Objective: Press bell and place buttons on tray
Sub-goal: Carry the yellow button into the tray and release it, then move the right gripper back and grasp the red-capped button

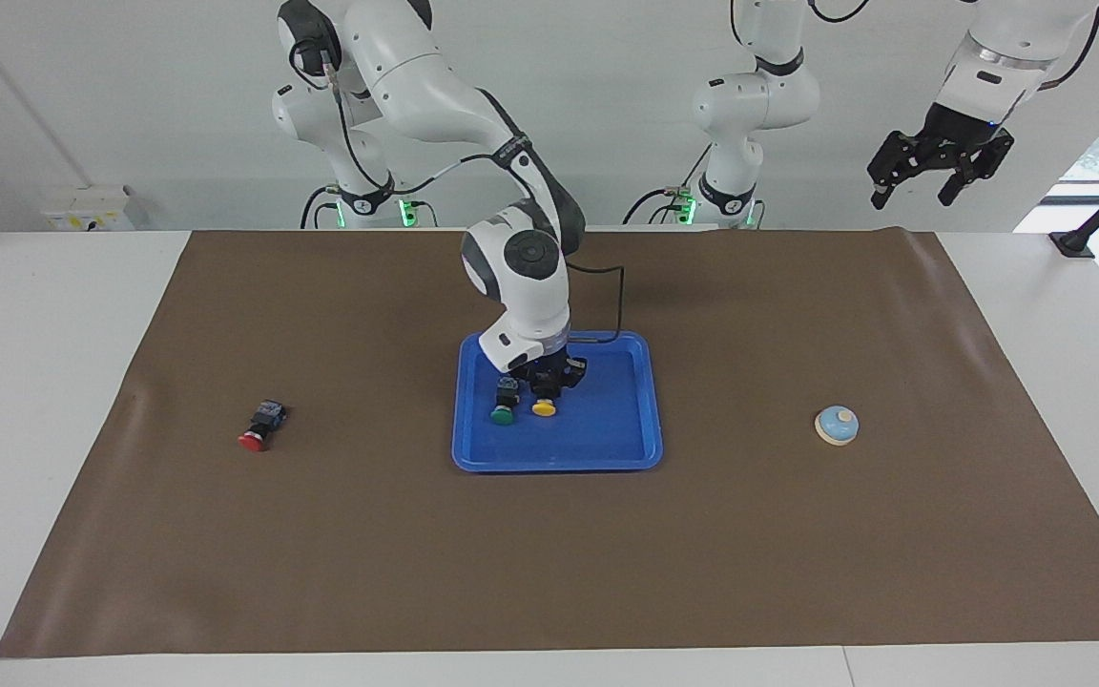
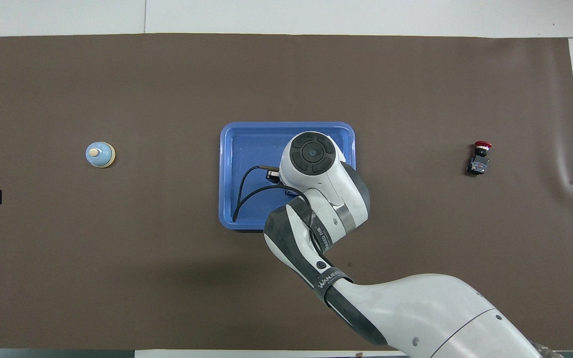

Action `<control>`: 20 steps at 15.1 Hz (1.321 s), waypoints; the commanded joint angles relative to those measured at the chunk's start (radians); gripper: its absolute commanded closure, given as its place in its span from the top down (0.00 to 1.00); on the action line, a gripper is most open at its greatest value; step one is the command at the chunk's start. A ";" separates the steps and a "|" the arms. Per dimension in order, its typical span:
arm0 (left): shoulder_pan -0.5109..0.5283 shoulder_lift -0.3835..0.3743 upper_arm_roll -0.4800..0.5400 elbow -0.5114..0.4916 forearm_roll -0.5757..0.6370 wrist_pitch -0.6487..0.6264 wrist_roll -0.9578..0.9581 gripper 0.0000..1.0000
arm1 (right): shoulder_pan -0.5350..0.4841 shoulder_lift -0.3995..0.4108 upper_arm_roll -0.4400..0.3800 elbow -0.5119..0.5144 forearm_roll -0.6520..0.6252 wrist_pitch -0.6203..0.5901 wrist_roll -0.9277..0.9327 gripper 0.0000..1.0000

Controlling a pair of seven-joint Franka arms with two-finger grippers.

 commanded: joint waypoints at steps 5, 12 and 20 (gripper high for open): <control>-0.001 -0.010 0.003 0.001 -0.007 -0.014 0.005 1.00 | -0.009 -0.028 0.001 0.033 -0.007 -0.054 0.109 1.00; -0.001 -0.010 0.003 0.001 -0.007 -0.014 0.005 1.00 | -0.226 -0.184 -0.007 0.069 -0.011 -0.281 -0.045 1.00; -0.001 -0.010 0.001 0.001 -0.007 -0.014 0.005 1.00 | -0.486 -0.233 -0.013 -0.017 -0.120 -0.312 -0.310 1.00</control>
